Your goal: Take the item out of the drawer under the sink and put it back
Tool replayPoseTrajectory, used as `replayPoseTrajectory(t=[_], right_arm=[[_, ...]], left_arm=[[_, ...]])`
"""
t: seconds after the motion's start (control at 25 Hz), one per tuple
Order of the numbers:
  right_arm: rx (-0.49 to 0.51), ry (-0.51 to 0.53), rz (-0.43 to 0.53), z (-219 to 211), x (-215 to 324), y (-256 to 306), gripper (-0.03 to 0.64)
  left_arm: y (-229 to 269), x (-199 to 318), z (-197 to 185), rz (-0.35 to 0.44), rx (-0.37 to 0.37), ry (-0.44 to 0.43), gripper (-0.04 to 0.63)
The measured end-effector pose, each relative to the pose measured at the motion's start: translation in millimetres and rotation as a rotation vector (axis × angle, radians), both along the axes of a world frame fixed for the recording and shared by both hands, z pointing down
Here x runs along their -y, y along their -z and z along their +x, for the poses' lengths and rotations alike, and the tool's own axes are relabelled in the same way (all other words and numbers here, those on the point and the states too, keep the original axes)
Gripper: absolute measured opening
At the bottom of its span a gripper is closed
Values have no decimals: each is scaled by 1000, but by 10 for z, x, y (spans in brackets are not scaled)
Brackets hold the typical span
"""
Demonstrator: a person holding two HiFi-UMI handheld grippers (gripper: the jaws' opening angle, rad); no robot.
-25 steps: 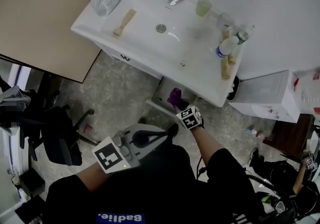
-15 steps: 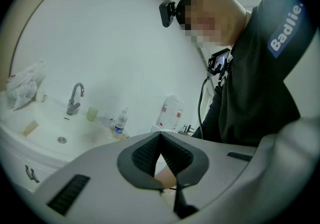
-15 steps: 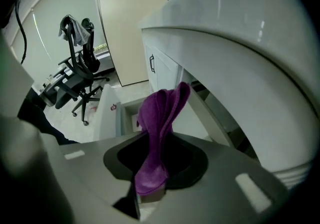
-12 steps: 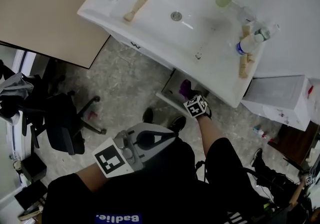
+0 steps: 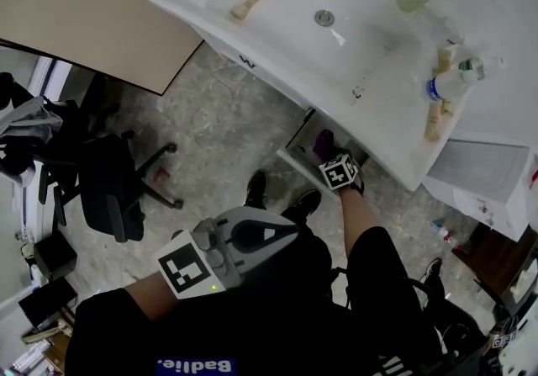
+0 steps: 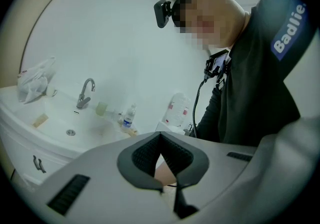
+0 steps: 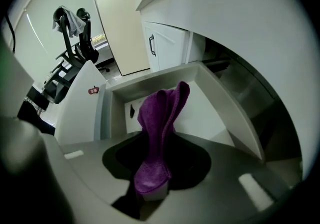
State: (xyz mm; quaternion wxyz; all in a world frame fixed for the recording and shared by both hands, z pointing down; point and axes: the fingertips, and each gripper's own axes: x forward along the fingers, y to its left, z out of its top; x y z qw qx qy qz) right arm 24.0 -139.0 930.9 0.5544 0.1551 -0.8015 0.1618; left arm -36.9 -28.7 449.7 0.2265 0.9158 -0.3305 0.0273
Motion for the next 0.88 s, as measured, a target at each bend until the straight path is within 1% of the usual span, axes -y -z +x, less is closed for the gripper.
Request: replayPoseTrajectory(t=[0.12, 0.32, 0.44, 0.52, 0.68, 0.88], right_arm=[[26, -24, -27, -22, -9, 43, 112], [76, -101, -31, 34, -29, 254, 120], [114, -142, -25, 56, -99, 563, 120], [154, -151, -6, 56, -116, 795, 120], [227, -130, 40, 29, -212, 1265, 120], [332, -180, 83, 74, -401, 1907, 118]], left_arm=[[1, -4, -16, -1, -7, 13, -10], [104, -29, -20, 13, -31, 24, -11], [186, -64, -1, 12, -55, 27, -10], [223, -85, 25, 15, -71, 20, -10], [301, -143, 100, 45, -91, -7, -10], [446, -197, 162, 74, -107, -36, -9]])
